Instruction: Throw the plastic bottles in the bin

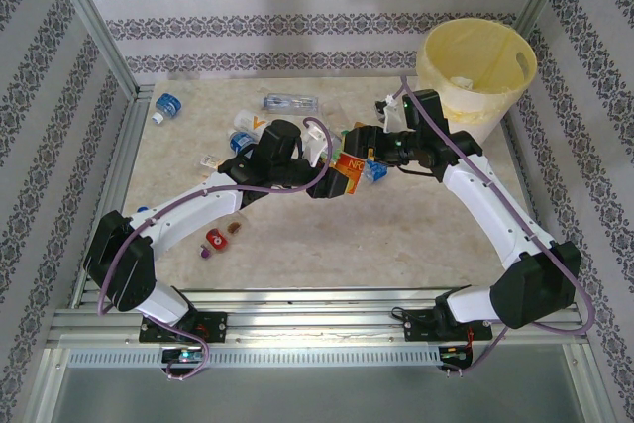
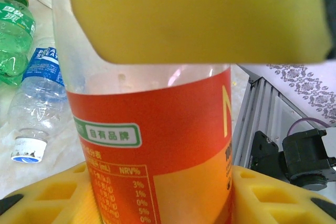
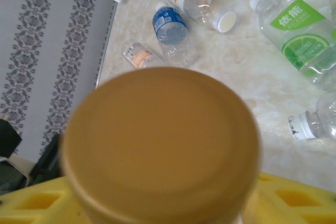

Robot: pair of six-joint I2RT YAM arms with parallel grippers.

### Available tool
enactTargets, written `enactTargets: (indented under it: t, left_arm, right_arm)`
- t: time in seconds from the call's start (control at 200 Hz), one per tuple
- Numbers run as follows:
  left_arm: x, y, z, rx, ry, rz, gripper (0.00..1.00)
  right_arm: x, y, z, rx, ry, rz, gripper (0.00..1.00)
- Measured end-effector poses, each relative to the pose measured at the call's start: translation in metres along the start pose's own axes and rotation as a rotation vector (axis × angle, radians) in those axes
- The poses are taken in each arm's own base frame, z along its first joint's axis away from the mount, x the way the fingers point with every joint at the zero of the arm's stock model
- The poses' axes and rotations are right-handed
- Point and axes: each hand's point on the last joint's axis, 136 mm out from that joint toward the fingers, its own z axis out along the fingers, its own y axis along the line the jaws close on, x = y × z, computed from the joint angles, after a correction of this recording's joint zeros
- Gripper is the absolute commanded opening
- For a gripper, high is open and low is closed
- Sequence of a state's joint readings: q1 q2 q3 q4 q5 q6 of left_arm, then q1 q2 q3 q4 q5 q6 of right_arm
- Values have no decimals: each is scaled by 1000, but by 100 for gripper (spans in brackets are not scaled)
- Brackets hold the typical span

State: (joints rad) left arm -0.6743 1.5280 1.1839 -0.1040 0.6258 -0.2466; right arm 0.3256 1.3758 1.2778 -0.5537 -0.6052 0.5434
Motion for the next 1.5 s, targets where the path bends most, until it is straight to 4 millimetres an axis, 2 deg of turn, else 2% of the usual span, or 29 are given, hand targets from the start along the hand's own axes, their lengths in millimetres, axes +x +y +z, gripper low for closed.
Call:
enactTargets:
  t: [0.04,0.135,0.205,0.37,0.59,0.759,0.924,1.134,1.499]
  left_arm:
    - [0,0,0,1,1,-1,42]
    - [0,0,1,3,-1,-3,43]
    - [1,1,1,2,0,-5,47]
    - [1,0,2,8,-2,-11,73]
    - [-9,-3,2,20,-39,3,93]
    - [-11,-2,2,16,-51,10,97]
    - [-10,0,2,8,-61,14,98]
    - [-1,5,-1,-16,-64,12,99]
    - [-9,4,-15,-42,-119,33,100]
  right_arm:
    - [0,1,0,-3,0,0,62]
    - [0,1,0,-5,0,-1,53]
    - [0,1,0,-6,1,2,48]
    - [0,1,0,-6,2,4,36]
    - [6,-10,2,41,21,25,26]
    - [5,-14,-3,83,18,14,22]
    - [-8,-11,-14,131,-24,-27,16]
    - [-34,-11,-48,204,-137,-80,11]
    - [-96,-5,-147,336,-461,-192,7]
